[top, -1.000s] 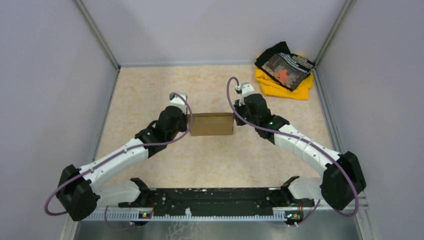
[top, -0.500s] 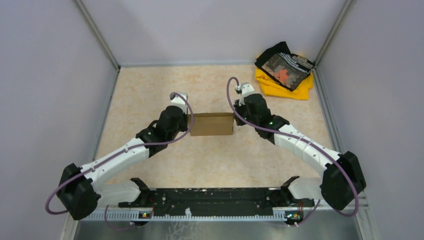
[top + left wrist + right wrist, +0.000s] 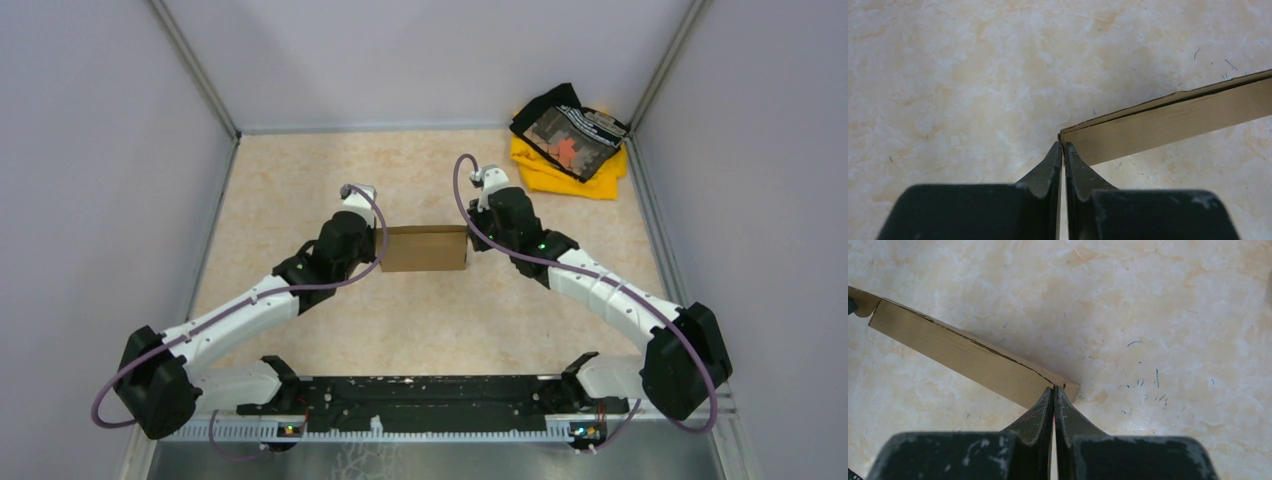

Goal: Fold the paper box

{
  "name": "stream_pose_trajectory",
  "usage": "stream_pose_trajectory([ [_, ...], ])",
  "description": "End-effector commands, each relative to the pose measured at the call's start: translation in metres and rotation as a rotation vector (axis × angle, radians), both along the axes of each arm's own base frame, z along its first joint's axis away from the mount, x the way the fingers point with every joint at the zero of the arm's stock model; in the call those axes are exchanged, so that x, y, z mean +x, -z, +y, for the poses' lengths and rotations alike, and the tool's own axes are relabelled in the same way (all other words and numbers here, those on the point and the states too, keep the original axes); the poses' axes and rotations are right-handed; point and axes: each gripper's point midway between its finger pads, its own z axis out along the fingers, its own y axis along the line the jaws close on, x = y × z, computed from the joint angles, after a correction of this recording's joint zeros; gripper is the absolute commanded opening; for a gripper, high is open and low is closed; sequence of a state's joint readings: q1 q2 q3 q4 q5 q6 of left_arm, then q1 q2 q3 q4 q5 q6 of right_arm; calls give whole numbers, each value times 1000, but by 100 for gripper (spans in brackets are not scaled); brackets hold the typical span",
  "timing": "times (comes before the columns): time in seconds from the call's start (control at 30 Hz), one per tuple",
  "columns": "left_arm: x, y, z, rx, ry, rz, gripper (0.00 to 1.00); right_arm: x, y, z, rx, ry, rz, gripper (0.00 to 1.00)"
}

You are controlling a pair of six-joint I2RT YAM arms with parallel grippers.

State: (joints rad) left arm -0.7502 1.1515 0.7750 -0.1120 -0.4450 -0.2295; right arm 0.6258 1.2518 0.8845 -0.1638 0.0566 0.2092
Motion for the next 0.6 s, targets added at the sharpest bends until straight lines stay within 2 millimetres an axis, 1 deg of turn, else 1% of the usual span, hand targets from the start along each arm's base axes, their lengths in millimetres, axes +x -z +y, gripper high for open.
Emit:
stream_pose_trajectory([
  [0.0,4,-3,-2,-3,2,-13,8,1,-7,11,7,-31,-20,0],
  [0.33,5,-4,-2,-9,-1,-11,4,1,-8,12,5,-41,-14,0],
  [0.57,5,-8,-6,-26,14,-9,4,1,-11,14,9,-40,-8,0],
])
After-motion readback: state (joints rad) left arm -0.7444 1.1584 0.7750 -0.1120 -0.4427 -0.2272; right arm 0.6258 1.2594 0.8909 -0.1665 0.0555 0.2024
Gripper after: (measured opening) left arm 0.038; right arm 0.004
